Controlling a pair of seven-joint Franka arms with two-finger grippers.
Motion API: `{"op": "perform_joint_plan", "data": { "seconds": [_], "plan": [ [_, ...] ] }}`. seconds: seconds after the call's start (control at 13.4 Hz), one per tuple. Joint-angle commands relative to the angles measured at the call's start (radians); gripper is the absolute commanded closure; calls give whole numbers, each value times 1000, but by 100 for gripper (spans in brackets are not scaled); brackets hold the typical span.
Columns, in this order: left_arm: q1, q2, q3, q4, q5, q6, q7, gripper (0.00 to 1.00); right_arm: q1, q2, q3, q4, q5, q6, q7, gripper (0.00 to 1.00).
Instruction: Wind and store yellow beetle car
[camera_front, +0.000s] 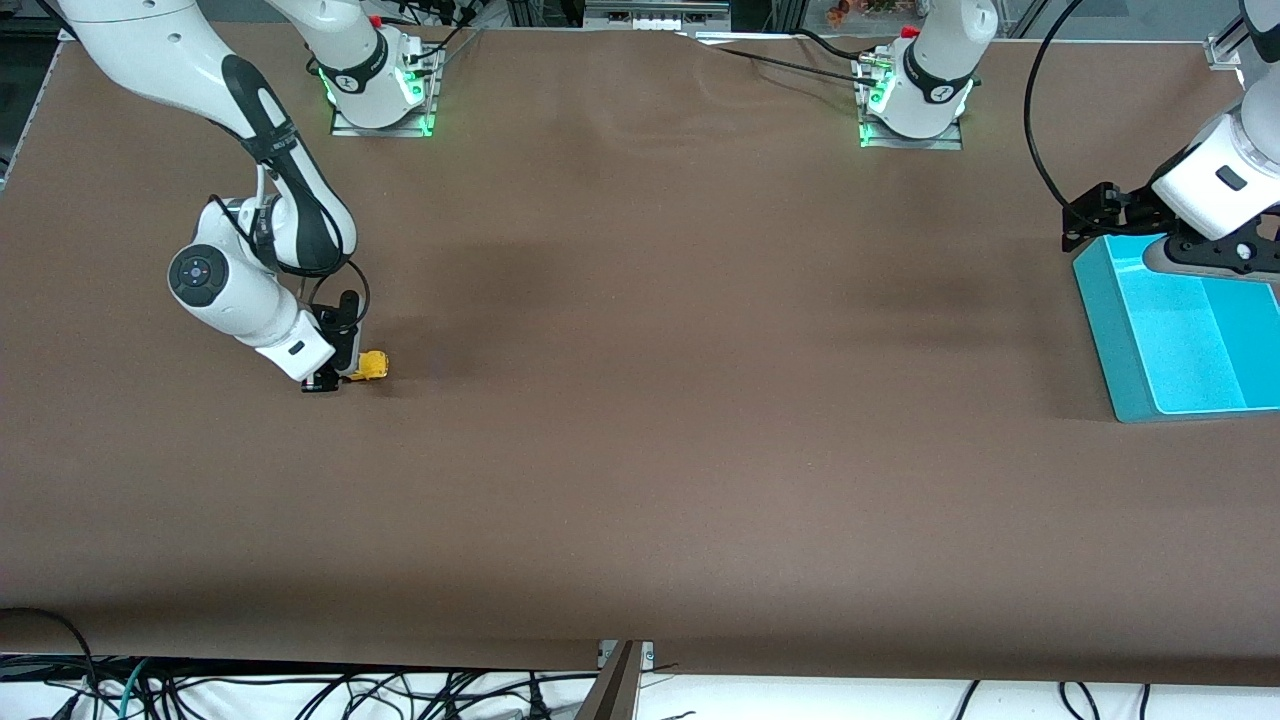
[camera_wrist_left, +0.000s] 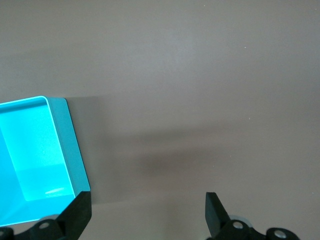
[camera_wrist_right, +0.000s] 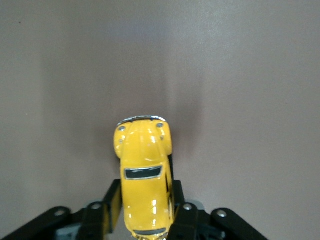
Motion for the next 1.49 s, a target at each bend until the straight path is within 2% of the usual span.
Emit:
{"op": "perform_joint_plan", "data": {
  "seconds": [0.0,0.37,0.89,1.19,1.27,1.34,1.41],
  "plan": [
    [1,12,-1,28,10,-21,-1,0,-4,-27,3,-32,6,17,-21,95],
    [1,12,-1,28,10,-21,-1,0,-71,-6,2,-34,11,17,-76,94],
    [1,12,-1,30,10,-21,-1,0,-326,45,5,-18,12,46,-336,92],
    [3,12,-1,28,10,-21,1,0,-355,63,7,-3,14,62,-350,89],
    [4,12,-1,28,10,-21,1,0,-354,62,11,-3,14,61,-350,71],
    [3,12,-1,28,10,-27,1,0,-354,60,13,6,15,55,-345,25],
    [3,12,-1,28,10,-30,1,0,-354,57,14,19,15,46,-346,0]
  ]
}}
